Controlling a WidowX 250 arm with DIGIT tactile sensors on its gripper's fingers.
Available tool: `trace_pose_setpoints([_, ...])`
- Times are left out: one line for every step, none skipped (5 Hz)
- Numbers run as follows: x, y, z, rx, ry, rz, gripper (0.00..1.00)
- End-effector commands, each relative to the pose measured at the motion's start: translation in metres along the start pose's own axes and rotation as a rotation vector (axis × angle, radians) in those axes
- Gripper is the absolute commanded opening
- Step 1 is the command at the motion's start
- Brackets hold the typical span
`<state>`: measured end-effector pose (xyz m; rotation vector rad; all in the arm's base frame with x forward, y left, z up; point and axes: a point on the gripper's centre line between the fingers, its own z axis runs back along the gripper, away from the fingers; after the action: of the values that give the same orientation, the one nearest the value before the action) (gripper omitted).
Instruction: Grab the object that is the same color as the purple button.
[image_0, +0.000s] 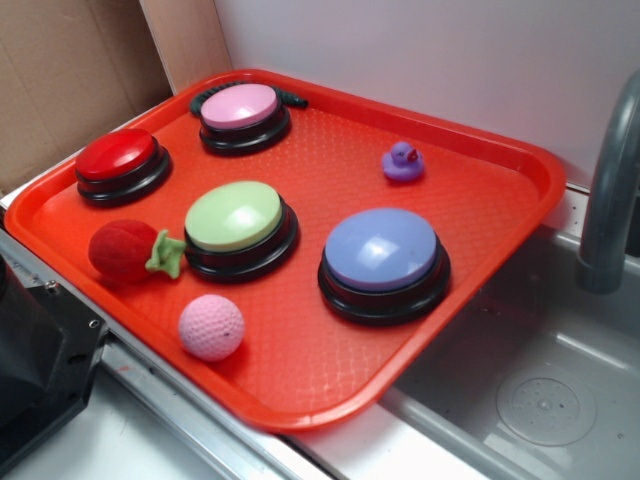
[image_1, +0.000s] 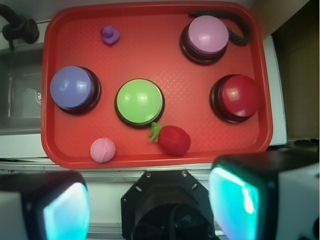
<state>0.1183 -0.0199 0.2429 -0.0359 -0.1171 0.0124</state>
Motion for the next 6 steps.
trace_pose_setpoints([0.0, 0.0, 0.0, 0.0, 0.0, 0.0, 1.0])
trace_pose_setpoints([0.032, -0.01, -0.023, 0.035, 0.031, -0.239, 1.0])
trace_pose_setpoints([0.059, -0.02, -0.039, 0.042, 0.04, -0.307, 1.0])
trace_pose_setpoints([0.103, -0.027, -0.066, 0.052, 0.031, -0.384, 1.0])
trace_pose_setpoints([0.133, -0.032, -0.101, 0.095, 0.054, -0.442, 1.0])
trace_pose_setpoints([0.152, -0.039, -0.125, 0.111, 0.061, -0.482, 1.0])
